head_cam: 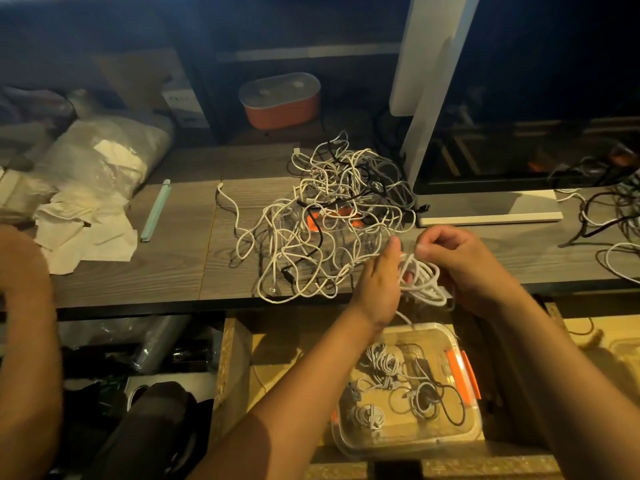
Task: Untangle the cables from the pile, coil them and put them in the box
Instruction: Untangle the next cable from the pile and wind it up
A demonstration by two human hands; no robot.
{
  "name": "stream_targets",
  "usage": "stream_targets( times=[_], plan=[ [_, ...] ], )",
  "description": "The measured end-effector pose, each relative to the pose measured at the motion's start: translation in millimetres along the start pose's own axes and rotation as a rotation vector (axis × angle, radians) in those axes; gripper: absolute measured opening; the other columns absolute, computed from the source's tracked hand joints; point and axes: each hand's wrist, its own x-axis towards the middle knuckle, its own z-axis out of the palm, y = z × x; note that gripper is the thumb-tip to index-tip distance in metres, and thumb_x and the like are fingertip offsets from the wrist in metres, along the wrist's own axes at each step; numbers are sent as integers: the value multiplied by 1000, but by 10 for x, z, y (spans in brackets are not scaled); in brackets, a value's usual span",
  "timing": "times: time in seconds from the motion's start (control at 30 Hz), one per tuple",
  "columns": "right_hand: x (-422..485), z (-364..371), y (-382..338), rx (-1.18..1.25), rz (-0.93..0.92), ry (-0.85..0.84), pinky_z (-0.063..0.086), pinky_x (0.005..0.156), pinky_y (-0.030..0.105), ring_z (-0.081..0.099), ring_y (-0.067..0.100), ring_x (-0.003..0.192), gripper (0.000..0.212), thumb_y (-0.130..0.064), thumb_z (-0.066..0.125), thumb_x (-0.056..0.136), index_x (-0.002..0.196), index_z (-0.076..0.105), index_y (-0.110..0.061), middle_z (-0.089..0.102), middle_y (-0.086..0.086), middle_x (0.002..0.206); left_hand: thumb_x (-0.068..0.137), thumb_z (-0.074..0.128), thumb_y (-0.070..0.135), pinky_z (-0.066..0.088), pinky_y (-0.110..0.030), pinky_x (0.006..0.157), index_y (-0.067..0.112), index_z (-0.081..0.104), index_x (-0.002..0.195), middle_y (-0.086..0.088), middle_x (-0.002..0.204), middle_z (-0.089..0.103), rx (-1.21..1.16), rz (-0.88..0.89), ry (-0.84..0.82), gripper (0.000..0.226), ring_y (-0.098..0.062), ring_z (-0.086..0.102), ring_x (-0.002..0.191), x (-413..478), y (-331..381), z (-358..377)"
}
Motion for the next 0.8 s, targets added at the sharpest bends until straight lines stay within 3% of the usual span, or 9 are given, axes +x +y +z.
stream_targets(
  times=[0.07, 0.13, 0.2, 0.27, 0.37, 0.53, 0.6, 0.7, 0.8],
  plan=[
    [-18, 118, 101, 212, 26, 103, 47, 43, 19, 57, 11, 47, 6, -17, 61, 72, 70, 60, -12, 62, 1, 56, 96, 31, 55, 49, -27, 63, 15, 61, 81, -7, 76, 62, -129, -10, 90, 52, -17, 61, 70, 13, -8, 67],
    [-22, 238, 217, 238, 40, 176, 48, 45, 19, 58, 10, 53, 5, -15, 57, 81, 78, 56, -11, 63, -1, 62, 94, 36, 56, 52, -30, 68, 15, 61, 87, -10, 86, 65, -200, -38, 252, 49, -18, 64, 78, -9, 6, 136],
    [-36, 370, 360, 49, 22, 217, 49, 52, 17, 61, 7, 63, 9, -10, 49, 93, 89, 57, -11, 66, -4, 73, 99, 33, 48, 49, -30, 68, 18, 58, 82, -7, 83, 63, -250, -20, 450, 43, -17, 62, 77, 2, 18, 166],
    [-69, 469, 536, -252, -70, 204, 51, 68, 18, 63, 6, 83, 19, -8, 43, 98, 102, 60, -17, 67, -5, 92, 101, 28, 43, 45, -27, 64, 20, 54, 71, -1, 74, 59, -217, 37, 585, 45, -14, 58, 70, 17, 85, 141],
    [-133, 546, 671, -642, -189, 78, 51, 78, 34, 60, 13, 89, 18, -12, 46, 97, 107, 60, -16, 66, 0, 98, 102, 26, 37, 36, -26, 70, 28, 42, 62, 11, 67, 47, 48, 156, 710, 44, -10, 48, 69, 18, 151, 54],
    [-133, 431, 456, -975, -238, -145, 47, 83, 37, 59, 17, 96, 29, -4, 47, 91, 115, 60, -16, 66, 1, 108, 103, 26, 30, 27, -25, 63, 24, 35, 59, 9, 61, 39, 214, 163, 618, 46, -1, 36, 56, 34, 160, -49],
    [-145, 388, 376, -1057, -274, -180, 45, 77, 33, 57, 15, 88, 26, -3, 49, 90, 109, 62, -14, 65, -1, 100, 103, 27, 27, 26, -29, 59, 20, 34, 56, 4, 55, 38, 281, 233, 555, 48, -1, 35, 50, 62, 140, -83],
    [-180, 350, 275, -1141, -384, -151, 40, 64, 27, 49, 11, 66, 10, -9, 53, 90, 89, 63, -13, 57, -6, 77, 103, 29, 19, 25, -21, 52, 22, 32, 56, 5, 52, 36, 418, 410, 444, 47, -1, 36, 45, 91, 95, -112],
    [-163, 286, 188, -1237, -402, -149, 48, 64, 29, 57, 11, 66, 9, -14, 60, 88, 89, 68, -14, 64, -2, 76, 103, 29, 19, 21, -23, 54, 25, 34, 60, 10, 57, 35, 551, 480, 314, 43, -1, 33, 53, 128, 17, -180]
  ],
)
